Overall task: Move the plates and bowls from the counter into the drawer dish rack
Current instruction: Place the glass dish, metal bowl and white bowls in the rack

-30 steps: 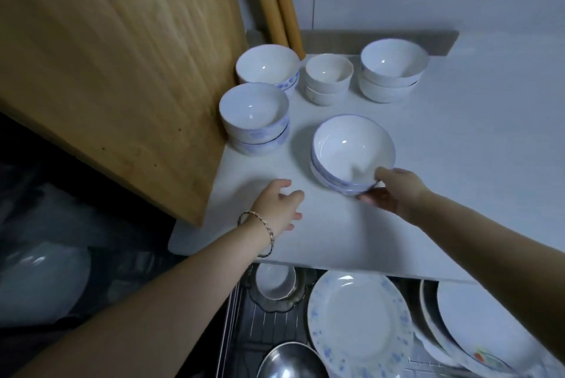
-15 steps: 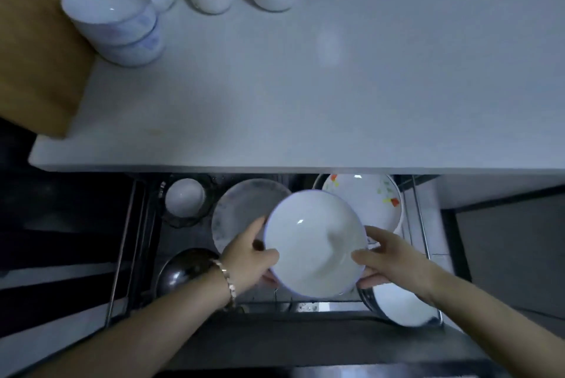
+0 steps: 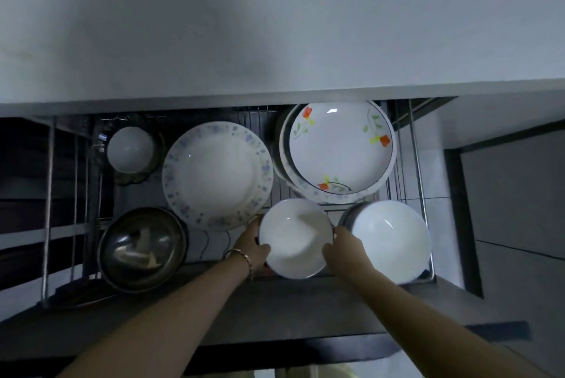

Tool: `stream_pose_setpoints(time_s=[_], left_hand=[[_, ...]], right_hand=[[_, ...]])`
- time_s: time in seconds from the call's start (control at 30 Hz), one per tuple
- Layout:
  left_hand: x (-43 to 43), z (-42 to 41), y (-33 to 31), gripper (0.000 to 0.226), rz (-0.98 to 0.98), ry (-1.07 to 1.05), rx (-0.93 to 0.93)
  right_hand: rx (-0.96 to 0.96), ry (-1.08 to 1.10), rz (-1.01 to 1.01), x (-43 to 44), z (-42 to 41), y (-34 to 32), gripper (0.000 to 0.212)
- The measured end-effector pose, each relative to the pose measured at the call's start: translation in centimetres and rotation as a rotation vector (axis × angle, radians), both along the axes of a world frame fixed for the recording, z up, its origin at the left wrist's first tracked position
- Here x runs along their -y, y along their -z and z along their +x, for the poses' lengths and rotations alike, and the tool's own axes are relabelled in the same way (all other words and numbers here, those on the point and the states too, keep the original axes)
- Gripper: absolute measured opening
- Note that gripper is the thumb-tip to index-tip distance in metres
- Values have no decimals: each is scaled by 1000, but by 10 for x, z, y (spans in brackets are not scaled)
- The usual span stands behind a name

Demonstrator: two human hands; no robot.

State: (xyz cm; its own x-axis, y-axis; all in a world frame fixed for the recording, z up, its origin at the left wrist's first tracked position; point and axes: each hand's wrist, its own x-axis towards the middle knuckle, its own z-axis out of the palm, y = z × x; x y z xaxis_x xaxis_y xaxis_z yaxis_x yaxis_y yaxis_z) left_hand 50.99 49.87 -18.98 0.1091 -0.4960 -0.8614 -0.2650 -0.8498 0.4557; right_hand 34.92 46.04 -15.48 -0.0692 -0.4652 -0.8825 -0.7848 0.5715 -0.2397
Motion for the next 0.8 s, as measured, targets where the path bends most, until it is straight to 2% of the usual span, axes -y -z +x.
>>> stream_pose_setpoints(time_s=[0.07,0.17,0.27,0.47,0.8], left_hand=[[0,-2,6,84,1,-23,1],[-1,-5,16,70,40,-26,-10],[1,-6,23,68,48,2,-18],[4,-3,21,72,92,104,-55],[-3,-8,30,72,57,70,-63]], right_hand=[[-12,-62,-11,1,-2,4,38],[-3,-121,-17,4,-9,5,41],[15,-150,-27,7,-15,3,42],[69,-136,-42,15,-15,1,39],[110,-55,-94,27,-6,0,35]])
